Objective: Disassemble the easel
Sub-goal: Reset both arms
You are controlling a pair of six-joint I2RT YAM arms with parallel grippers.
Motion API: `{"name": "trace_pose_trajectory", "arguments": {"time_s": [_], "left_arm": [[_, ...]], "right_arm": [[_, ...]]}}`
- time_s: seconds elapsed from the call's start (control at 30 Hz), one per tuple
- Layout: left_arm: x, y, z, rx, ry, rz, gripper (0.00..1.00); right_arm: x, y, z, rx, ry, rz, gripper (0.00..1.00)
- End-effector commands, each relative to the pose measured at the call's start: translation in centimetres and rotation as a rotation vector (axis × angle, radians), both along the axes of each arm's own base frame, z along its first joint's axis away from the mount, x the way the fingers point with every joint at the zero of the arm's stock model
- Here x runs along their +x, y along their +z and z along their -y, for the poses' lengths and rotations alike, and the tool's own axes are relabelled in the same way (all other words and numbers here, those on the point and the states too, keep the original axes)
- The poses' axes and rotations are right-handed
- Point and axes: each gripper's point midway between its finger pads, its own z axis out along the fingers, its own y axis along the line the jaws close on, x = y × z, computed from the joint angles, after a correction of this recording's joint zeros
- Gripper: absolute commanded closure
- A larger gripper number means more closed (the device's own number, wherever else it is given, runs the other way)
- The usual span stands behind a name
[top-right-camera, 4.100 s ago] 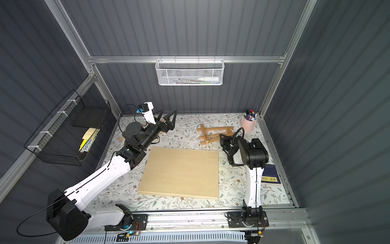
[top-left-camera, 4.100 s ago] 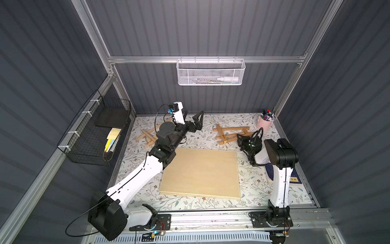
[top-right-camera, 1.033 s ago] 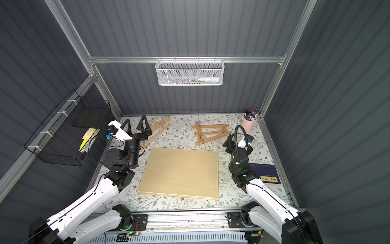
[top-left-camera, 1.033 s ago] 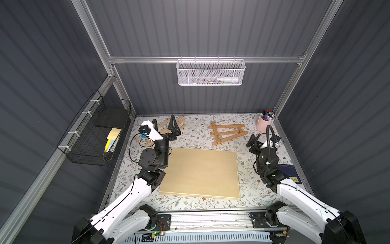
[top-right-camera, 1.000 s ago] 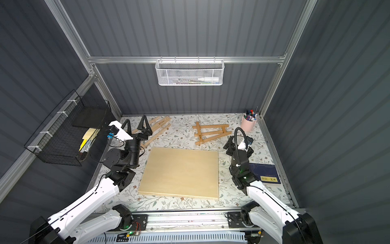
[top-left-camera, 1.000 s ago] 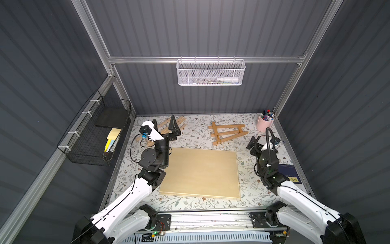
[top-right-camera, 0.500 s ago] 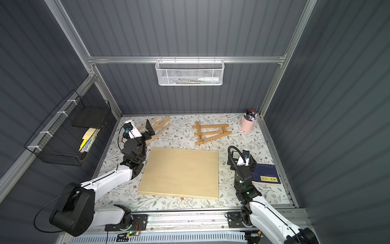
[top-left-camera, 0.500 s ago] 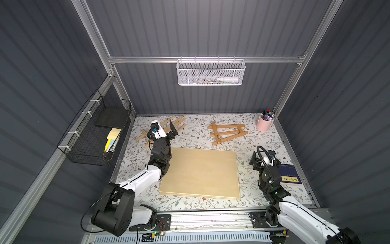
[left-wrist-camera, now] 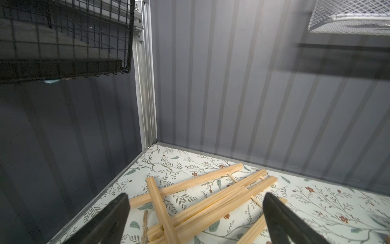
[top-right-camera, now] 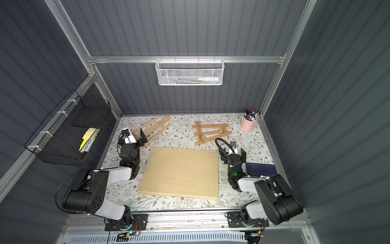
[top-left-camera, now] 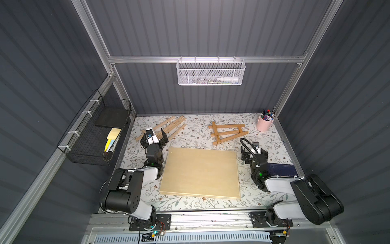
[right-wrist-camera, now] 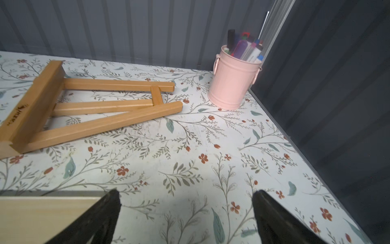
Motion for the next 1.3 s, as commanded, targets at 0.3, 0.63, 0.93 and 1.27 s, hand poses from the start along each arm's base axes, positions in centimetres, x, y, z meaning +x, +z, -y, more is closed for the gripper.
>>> {"name": "trace_pose_trajectory", "arguments": {"time_s": [0.3, 0.63, 0.93, 1.27], "left_arm": [[-2.9, 3.1, 1.1, 0.038, -0.106, 0.245, 0.00], [-5.8, 2.6, -0.2, 0.003, -0.061, 0.348, 0.00], [-2.7, 1.5, 0.6, 0.033, -0.106, 0.257, 0.01], [-2.2, 1.4, 0.3, 0.032, -0.121, 0.246, 0.00]], "right_arm": [[0.4, 2.1, 0.7, 0.025, 0.027, 0.122, 0.01], [0.1, 2.4, 1.8, 0.002, -0.017, 0.207, 0.01], [-0.3, 2.4, 4.2, 0.041, -0.149, 0.223, 0.01], [1.0, 1.2, 5.6, 0.062, -0.193, 0.191, 0.01]]}}
